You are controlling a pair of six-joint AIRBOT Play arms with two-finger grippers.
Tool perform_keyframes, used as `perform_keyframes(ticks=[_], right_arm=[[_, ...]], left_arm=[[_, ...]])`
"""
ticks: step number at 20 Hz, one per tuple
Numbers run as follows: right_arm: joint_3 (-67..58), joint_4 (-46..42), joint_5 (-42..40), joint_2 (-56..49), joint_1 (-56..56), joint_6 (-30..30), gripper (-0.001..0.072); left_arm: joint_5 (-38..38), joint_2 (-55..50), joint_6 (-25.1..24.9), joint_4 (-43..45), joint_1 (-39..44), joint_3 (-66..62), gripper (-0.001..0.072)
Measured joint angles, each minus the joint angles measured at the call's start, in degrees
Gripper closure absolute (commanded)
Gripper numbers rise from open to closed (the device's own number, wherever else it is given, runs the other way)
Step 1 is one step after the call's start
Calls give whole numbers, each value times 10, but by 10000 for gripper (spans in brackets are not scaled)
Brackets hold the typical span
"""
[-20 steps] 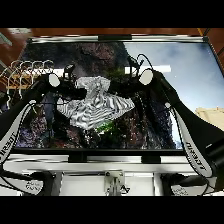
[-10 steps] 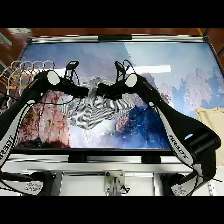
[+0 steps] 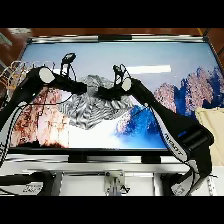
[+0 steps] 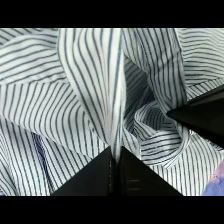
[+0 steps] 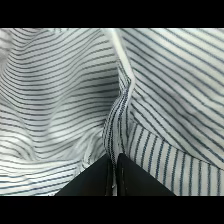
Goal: Fold the shirts.
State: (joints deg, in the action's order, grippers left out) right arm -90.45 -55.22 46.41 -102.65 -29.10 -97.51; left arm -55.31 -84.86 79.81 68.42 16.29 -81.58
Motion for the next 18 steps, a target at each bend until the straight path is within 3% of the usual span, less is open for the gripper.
perform_keyframes(ticks=[5, 11, 14, 18], right_arm=[[0, -84, 20, 130, 66, 17, 626], [-1, -83, -53, 381, 115, 53, 625], [-1, -84, 20, 463, 120, 57, 626], [-1, -122, 203, 497, 122, 52, 625]], left_arm=[[11, 65, -38, -21, 3, -84, 646], [19, 127, -47, -53, 18, -319, 646], [-40, 154, -39, -54, 19, -343, 647], [-187, 168, -24, 14, 19, -325, 646]])
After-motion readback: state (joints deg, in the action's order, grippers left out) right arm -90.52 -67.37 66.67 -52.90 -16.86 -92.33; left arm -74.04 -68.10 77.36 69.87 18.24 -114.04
